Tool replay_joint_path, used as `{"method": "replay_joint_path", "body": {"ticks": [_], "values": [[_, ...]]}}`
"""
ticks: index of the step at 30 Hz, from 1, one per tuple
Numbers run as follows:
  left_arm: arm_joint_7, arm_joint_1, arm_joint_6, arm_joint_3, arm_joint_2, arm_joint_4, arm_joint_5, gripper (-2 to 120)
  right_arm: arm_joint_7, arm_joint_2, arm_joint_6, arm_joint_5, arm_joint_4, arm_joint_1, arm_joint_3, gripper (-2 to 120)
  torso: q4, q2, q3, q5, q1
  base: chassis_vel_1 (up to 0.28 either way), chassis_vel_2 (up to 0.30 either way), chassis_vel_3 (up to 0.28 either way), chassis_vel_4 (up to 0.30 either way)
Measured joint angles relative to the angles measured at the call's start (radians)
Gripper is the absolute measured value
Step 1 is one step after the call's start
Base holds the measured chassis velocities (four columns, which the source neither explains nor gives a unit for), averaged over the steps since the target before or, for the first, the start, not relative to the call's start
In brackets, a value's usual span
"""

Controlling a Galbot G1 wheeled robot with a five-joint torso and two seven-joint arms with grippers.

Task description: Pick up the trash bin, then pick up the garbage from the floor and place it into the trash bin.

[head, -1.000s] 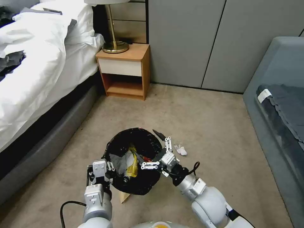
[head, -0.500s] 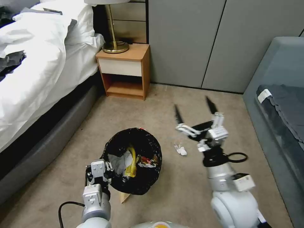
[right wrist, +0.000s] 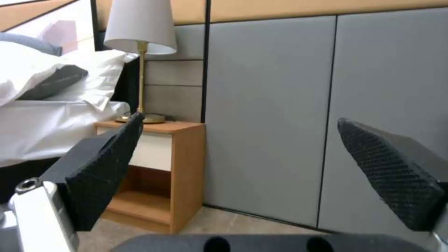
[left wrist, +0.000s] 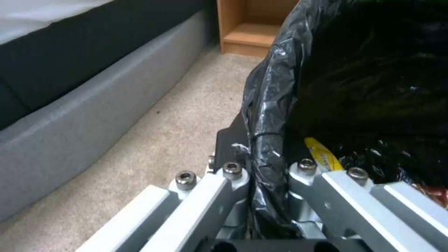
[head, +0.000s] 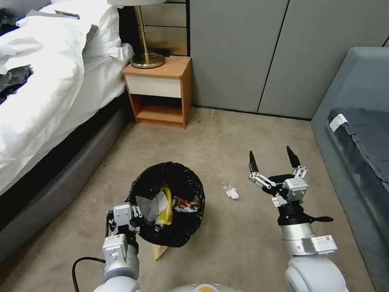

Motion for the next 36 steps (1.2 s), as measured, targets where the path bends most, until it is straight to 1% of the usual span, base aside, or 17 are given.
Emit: {"method": "replay_joint_path", "body": {"ticks": [4,6,8,10,11,13,14,18,20,21,24,25,26,27,28,31,36], "values": [[0.0,-0.005,0.003,-0.001,0.0,0.0,-0.001,3,-0.004,-0.009,-0.049,0.032,-0.023,0.076,-0.01,100,0.0002,0.0,0.0,0.0,0.0,0.0,0.0,0.0,0.0],[0.0,-0.006,0.003,-0.002,-0.001,0.001,0.0,3,-0.011,-0.019,-0.117,0.07,-0.077,0.161,-0.036,100,0.0003,0.0,0.0,0.0,0.0,0.0,0.0,0.0,0.0],[-0.001,-0.006,0.002,-0.003,-0.001,0.002,0.0,3,-0.013,-0.021,-0.135,0.081,-0.089,0.175,-0.043,100,0.0003,0.0,0.0,0.0,0.0,0.0,0.0,0.0,0.0],[-0.001,-0.005,0.002,-0.004,-0.001,0.003,0.001,3,-0.031,-0.043,-0.262,0.155,-0.173,0.248,-0.093,100,0.0001,0.0,0.0,0.0,0.0,0.0,0.0,0.0,0.0],[-0.001,-0.005,0.002,-0.004,-0.001,0.003,0.001,3,-0.031,-0.043,-0.262,0.155,-0.173,0.248,-0.093,100,0.0001,0.0,0.0,0.0,0.0,0.0,0.0,0.0,0.0],[-0.001,-0.006,0.002,-0.007,-0.001,0.004,0.001,3,-0.043,-0.056,-0.348,0.198,-0.227,0.288,-0.12,100,0.0001,0.0,0.0,0.0,0.0,0.0,0.0,0.0,0.0],[-0.001,-0.007,0.002,-0.01,-0.001,0.007,-0.001,3,-0.059,-0.067,-0.418,0.233,-0.287,0.33,-0.145,100,0.0,0.0,0.0,0.0001,0.0,0.0,0.0,0.0,0.0],[-0.001,-0.008,0.001,-0.011,-0.003,0.013,-0.003,3,-0.075,-0.074,-0.476,0.254,-0.354,0.381,-0.176,100,0.0002,0.0,0.0,-0.0001,0.0,0.0,0.0,0.0,0.0],[-0.001,-0.012,0.0,-0.01,-0.007,0.019,-0.004,3,-0.105,-0.078,-0.535,0.251,-0.464,0.437,-0.227,100,0.0003,0.0,0.0,-0.0001,0.0,0.0,0.0,0.0,0.0],[-0.001,-0.012,0.0,-0.01,-0.007,0.019,-0.004,3,-0.105,-0.078,-0.535,0.251,-0.464,0.437,-0.227,100,0.0003,0.0,0.0,-0.0001,0.0,0.0,0.0,0.0,0.0],[-0.001,-0.018,0.0,-0.008,-0.009,0.023,-0.003,3,-0.122,-0.058,-0.552,0.219,-0.617,0.484,-0.277,100,0.0001,0.0,0.0,0.0001,0.0,0.0,0.0,0.0,0.0],[-0.001,-0.018,0.0,-0.008,-0.009,0.023,-0.003,3,-0.122,-0.058,-0.552,0.219,-0.617,0.484,-0.277,100,0.0001,0.0,0.0,0.0001,0.0,0.0,0.0,0.0,0.0],[-0.001,-0.018,0.001,-0.008,-0.008,0.023,-0.003,3,-0.131,-0.05,-0.552,0.203,-0.662,0.495,-0.285,100,0.0001,0.0,0.0,0.0001,0.0,0.0,0.0,0.0,0.0],[-0.001,-0.019,0.001,-0.008,-0.008,0.024,-0.003,3,-0.143,-0.036,-0.545,0.176,-0.733,0.513,-0.291,100,0.0001,0.0,0.0,0.0001,0.0,0.0,0.0,0.0,0.0],[-0.001,-0.019,0.001,-0.008,-0.008,0.024,-0.003,3,-0.143,-0.036,-0.545,0.176,-0.733,0.513,-0.291,100,0.0001,0.0,0.0,0.0001,0.0,0.0,0.0,0.0,0.0],[-0.001,-0.013,0.001,-0.008,-0.008,0.024,-0.002,3,-0.178,-0.007,-0.488,0.155,-0.864,0.551,-0.286,100,0.0,0.0,0.0,0.0001,0.0,0.0,0.0,0.0,0.0],[-0.001,-0.011,0.0,-0.007,-0.01,0.025,0.002,3,-0.205,0.009,-0.454,0.176,-0.951,0.582,-0.275,100,0.0001,0.0,0.0,0.0,0.0,0.0,0.0,0.0,0.0]]}}
